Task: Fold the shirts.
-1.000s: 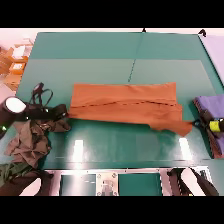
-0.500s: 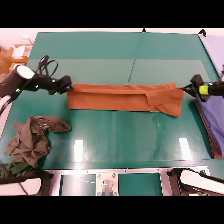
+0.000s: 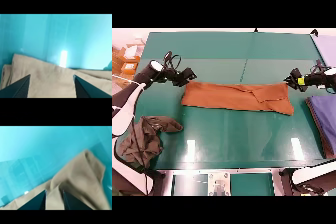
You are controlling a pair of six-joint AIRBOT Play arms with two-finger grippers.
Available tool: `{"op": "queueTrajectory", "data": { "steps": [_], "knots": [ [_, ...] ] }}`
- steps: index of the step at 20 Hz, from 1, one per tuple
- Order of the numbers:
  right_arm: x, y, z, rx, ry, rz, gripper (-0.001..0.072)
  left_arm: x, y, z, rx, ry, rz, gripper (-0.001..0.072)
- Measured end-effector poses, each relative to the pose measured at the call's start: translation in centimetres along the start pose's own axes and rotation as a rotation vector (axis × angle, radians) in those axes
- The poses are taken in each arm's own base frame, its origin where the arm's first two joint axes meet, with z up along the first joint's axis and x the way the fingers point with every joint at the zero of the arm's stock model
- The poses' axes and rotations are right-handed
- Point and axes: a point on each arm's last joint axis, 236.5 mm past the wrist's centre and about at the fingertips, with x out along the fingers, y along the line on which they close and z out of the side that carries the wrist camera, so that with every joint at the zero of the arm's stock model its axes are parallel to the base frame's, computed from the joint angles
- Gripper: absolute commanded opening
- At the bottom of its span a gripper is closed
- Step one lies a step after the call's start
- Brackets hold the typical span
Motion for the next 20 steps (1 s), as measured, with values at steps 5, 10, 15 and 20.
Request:
{"op": "queueTrajectory", "data": {
  "steps": [5,10,15,20],
  "knots": [
    [-2.9,-4.0,0.3,-0.068,0.111,-0.021,0.0539,-1.5,1.3,1.1,-0.030,0.029,-0.008,0.0610],
    [-2.3,-8.0,-3.3,-0.099,0.319,0.008,0.0539,-3.8,1.3,1.3,-0.025,0.098,-0.034,0.0027],
    [0.4,-7.0,-5.7,-0.089,0.425,0.155,0.0536,-5.0,0.0,0.6,0.026,0.158,-0.062,0.0026],
    [2.6,-6.3,-7.1,-0.110,0.478,0.193,0.0019,-4.1,-3.5,-1.6,0.132,0.215,-0.097,0.0026]
  ]
}}
